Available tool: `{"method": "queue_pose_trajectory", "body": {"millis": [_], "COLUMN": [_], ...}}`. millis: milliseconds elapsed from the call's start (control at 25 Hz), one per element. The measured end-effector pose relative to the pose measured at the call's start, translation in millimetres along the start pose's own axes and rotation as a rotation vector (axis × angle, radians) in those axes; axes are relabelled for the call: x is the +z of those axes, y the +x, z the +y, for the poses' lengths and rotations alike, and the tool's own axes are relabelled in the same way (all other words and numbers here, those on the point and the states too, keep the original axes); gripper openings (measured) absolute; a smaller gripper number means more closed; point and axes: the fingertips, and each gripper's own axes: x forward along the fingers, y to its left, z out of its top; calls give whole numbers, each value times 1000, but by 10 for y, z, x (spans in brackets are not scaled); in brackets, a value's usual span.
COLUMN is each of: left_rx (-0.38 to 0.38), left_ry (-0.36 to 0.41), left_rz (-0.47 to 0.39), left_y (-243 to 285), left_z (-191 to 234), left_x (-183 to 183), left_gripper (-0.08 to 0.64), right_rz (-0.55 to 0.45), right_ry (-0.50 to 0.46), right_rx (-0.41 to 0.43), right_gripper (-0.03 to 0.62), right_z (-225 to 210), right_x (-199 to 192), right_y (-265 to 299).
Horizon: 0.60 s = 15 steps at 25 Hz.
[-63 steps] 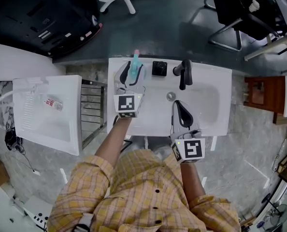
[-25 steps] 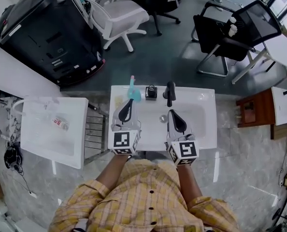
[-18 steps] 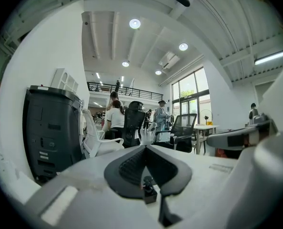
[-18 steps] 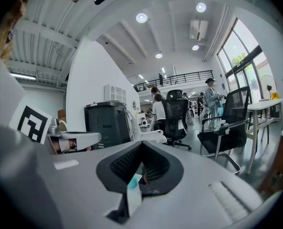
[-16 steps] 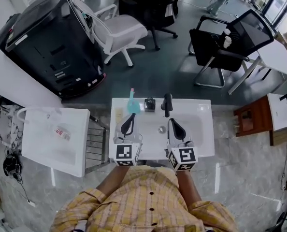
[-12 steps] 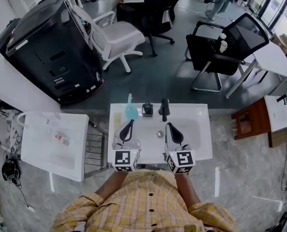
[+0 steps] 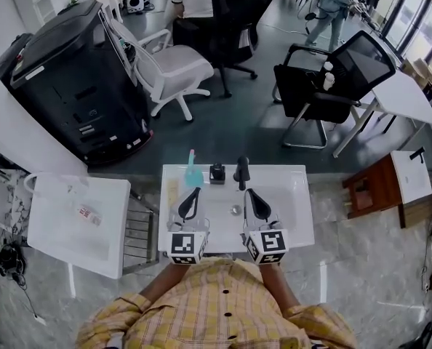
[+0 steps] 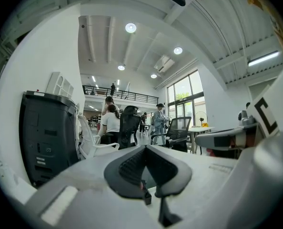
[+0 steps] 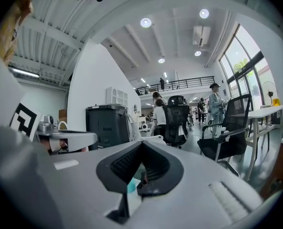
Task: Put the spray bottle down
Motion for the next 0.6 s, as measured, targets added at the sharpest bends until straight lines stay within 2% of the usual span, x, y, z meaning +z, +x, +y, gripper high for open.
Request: {"method": "queue_pose_trajectory", "body": {"millis": [400,600], "left_rx": [-13,-49], "left_ry": [23,63], "left_rz": [-8,-9], "left_y": [18,10], "left_z": [30,30], "left_x": [74,118], "left_gripper": [-2,-2], "right_rz": [7,6], "right_ry": [8,33], "right_rx": [-1,-2], "right_gripper": [0,0], "right_z": [0,87], "right_x": [14,-14], "right_y": [60,62]}}
